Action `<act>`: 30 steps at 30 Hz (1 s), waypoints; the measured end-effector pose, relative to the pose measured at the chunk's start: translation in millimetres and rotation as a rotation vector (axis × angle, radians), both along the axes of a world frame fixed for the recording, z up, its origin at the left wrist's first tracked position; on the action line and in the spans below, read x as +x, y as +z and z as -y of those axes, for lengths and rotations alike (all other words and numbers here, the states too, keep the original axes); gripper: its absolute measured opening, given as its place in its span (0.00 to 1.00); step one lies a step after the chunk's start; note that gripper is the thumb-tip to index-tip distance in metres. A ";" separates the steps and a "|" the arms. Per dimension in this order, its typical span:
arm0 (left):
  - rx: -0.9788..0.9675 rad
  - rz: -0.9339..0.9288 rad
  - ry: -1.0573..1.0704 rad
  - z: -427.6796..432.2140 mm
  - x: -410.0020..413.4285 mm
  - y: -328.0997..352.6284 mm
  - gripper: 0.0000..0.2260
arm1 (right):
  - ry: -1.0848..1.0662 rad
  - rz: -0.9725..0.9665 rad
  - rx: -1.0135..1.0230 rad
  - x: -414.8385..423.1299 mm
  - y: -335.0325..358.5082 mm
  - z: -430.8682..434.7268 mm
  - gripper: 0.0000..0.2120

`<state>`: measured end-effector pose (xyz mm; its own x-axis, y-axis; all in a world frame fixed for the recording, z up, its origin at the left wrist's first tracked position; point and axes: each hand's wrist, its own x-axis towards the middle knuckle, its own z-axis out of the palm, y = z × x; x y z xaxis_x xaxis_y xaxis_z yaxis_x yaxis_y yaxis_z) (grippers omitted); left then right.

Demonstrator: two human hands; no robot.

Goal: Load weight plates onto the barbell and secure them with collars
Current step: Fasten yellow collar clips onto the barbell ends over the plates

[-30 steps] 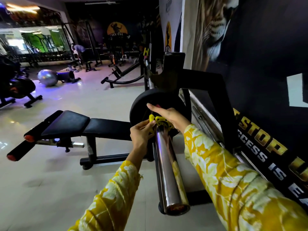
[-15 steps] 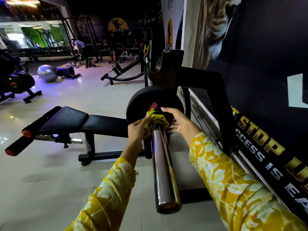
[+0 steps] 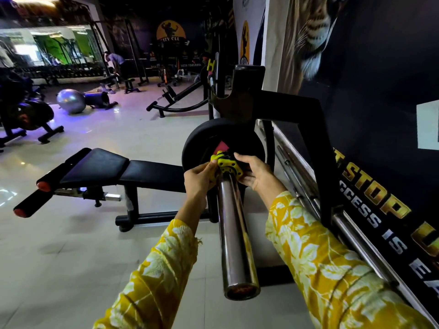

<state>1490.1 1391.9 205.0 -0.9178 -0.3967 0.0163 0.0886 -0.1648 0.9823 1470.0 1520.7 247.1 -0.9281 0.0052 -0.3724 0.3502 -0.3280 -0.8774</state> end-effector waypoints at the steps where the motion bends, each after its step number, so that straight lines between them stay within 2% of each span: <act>1: -0.009 0.004 0.001 -0.4 0.6 1.0 0.12 | 0.003 -0.006 0.007 1.4 1.1 0.1 0.28; 4: -0.063 0.000 -0.011 -0.6 3.6 4.5 0.14 | 0.034 -0.052 0.059 4.7 -1.6 -1.2 0.29; 7: -0.302 -0.005 0.051 0.0 10.1 7.1 0.14 | 0.023 -0.206 0.240 12.7 -14.9 -1.2 0.24; 12: -0.772 -0.202 0.140 6.5 30.9 2.2 0.17 | -0.108 -0.704 1.004 38.1 -43.2 -12.2 0.20; 14: -0.930 -0.238 0.111 11.0 39.0 -6.2 0.20 | -0.124 -0.785 1.118 54.5 -54.5 -15.9 0.21; 17: -1.012 -0.268 0.139 12.6 58.0 -17.1 0.21 | -0.130 -0.827 1.123 86.6 -66.1 -21.2 0.21; 26: -1.073 -0.359 0.150 -12.5 178.4 -21.2 0.24 | -0.094 -0.888 0.887 209.3 -68.5 -25.8 0.22; 30: -1.115 -0.370 0.124 -27.1 251.5 -31.9 0.23 | -0.040 -0.958 0.964 281.8 -69.8 -26.9 0.24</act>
<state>1741.6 1419.0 173.0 -0.7407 -0.0813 0.6669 0.3528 0.7977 0.4891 1751.8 1547.6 177.3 -0.8117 -0.0725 0.5795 -0.5161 0.5533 -0.6538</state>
